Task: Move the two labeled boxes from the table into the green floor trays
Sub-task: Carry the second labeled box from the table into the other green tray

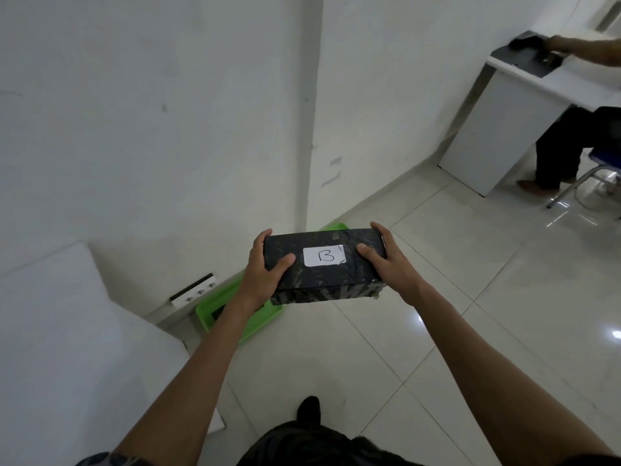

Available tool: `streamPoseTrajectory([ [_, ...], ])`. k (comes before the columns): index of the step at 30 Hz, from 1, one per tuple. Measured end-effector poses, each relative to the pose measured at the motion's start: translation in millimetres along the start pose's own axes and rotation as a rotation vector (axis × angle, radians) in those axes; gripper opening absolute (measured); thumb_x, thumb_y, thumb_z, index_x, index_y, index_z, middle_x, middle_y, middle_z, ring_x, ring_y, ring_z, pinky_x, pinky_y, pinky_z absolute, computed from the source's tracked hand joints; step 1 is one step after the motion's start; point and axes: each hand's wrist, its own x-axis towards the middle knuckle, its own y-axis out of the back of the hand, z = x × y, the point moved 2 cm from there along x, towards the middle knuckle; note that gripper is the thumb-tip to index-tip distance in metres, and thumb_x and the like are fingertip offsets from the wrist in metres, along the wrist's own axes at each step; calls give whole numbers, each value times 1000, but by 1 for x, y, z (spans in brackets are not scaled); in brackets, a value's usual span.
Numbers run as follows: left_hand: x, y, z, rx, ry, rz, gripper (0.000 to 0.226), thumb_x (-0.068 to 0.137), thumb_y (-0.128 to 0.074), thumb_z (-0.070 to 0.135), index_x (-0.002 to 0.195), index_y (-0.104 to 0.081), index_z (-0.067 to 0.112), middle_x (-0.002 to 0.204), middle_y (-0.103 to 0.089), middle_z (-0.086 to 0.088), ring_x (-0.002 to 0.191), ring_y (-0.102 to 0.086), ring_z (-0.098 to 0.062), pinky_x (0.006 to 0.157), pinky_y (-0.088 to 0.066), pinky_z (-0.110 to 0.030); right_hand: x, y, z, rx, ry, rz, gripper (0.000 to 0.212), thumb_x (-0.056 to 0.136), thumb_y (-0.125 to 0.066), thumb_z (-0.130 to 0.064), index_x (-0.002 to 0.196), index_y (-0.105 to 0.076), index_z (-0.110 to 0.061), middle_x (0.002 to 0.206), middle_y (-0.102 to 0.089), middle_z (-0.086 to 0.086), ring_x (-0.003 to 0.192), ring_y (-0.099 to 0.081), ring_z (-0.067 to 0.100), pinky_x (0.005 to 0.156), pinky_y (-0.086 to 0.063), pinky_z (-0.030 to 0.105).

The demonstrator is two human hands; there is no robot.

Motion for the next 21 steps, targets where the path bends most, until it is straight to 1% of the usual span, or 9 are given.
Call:
streamPoseTrajectory([
  [2, 31, -20, 13, 24, -7, 20, 76, 86, -70, 44, 148, -28, 33, 142, -48, -5, 124, -55, -20, 103, -50, -38, 31, 24, -1, 4, 5, 2, 70, 92, -64, -52, 152, -30, -41, 137, -53, -4, 111, -62, 3, 83, -55, 22],
  [6, 89, -55, 30, 54, -11, 52, 80, 85, -69, 45, 151, -26, 30, 143, -48, -6, 126, -54, -22, 107, -48, -44, 96, 65, 3, 11, 9, -29, 73, 88, -65, -57, 151, -30, -43, 139, -51, -5, 115, -58, 2, 93, -52, 27],
  [8, 115, -74, 35, 69, -6, 75, 81, 84, -68, 47, 151, -25, 29, 143, -47, -5, 127, -53, -22, 108, -47, -45, 130, 86, 5, 6, 23, -57, 74, 88, -66, -56, 151, -30, -42, 141, -50, -5, 116, -57, 0, 91, -51, 24],
  [11, 150, -106, 45, 64, 6, 128, 79, 87, -68, 43, 151, -25, 27, 145, -46, -6, 128, -52, -22, 110, -45, -45, 182, 122, 6, -8, 50, -124, 75, 90, -66, -53, 153, -29, -39, 142, -50, -4, 119, -58, 5, 92, -51, 22],
  [13, 169, -126, 53, 48, 31, 180, 78, 88, -69, 41, 151, -26, 27, 145, -47, -6, 128, -53, -21, 108, -47, -40, 214, 144, 3, -12, 48, -179, 75, 90, -66, -54, 153, -29, -40, 140, -50, -5, 118, -59, 4, 90, -51, 22],
  [16, 193, -154, 64, 22, 61, 271, 77, 86, -69, 45, 149, -27, 33, 143, -50, -2, 124, -56, -16, 94, -48, -22, 259, 170, -1, -33, 52, -258, 73, 89, -65, -55, 151, -29, -44, 136, -51, -9, 114, -57, -3, 81, -52, 16],
  [17, 199, -161, 67, 2, 76, 296, 76, 86, -69, 45, 149, -27, 34, 142, -51, -1, 123, -57, -16, 92, -49, -22, 272, 176, -2, -43, 55, -280, 72, 90, -65, -55, 151, -29, -44, 135, -51, -9, 113, -58, -4, 80, -52, 15],
  [19, 211, -172, 70, -25, 103, 344, 76, 86, -69, 44, 148, -27, 35, 141, -51, -2, 122, -58, -17, 92, -51, -25, 297, 184, -4, -55, 59, -317, 70, 92, -65, -51, 152, -29, -42, 135, -52, -6, 114, -60, 3, 86, -54, 21],
  [21, 225, -181, 73, -22, 111, 388, 75, 87, -69, 41, 149, -28, 33, 141, -50, -3, 122, -57, -18, 91, -49, -23, 321, 187, -4, -54, 68, -346, 70, 93, -65, -47, 153, -29, -37, 137, -52, -3, 118, -61, 12, 96, -54, 31],
])
